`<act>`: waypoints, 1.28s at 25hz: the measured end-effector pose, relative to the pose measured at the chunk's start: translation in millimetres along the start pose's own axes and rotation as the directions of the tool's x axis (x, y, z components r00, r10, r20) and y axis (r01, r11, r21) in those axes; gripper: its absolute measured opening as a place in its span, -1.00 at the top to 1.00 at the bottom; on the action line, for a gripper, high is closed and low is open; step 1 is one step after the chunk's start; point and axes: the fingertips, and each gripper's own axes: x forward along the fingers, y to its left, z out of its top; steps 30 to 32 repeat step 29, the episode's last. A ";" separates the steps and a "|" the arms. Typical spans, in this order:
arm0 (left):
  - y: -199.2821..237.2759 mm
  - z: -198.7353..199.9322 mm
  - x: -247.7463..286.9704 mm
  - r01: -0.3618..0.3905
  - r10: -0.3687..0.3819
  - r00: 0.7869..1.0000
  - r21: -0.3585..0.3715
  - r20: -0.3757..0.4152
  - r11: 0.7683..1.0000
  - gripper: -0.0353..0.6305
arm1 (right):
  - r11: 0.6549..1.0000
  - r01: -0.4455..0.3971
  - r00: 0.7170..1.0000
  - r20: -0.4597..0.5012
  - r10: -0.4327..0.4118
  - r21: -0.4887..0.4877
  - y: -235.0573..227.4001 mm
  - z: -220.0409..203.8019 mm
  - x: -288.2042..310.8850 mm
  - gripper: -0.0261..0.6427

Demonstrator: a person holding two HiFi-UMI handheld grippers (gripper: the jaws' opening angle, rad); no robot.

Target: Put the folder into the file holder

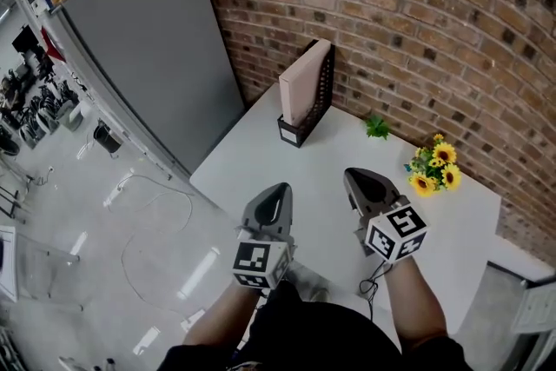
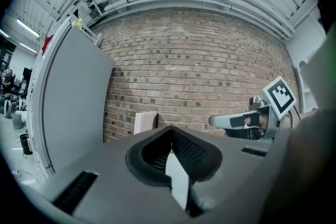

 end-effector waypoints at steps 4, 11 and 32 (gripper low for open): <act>2.6 7.9 0.5 0.007 -0.007 1.000 0.006 0.008 1.000 0.87 | 1.000 0.002 1.000 0.003 -0.002 0.000 0.8 4.9 3.7 0.91; 3.1 7.2 -0.7 0.018 -0.018 1.000 0.007 0.007 1.000 0.87 | 1.000 -0.001 1.000 0.008 0.001 0.009 3.2 3.3 7.1 0.91; -16.6 15.0 -11.6 0.016 -0.016 1.000 -0.005 0.025 1.000 0.88 | 1.000 -0.014 1.000 0.014 0.014 0.011 9.2 4.4 -11.0 0.91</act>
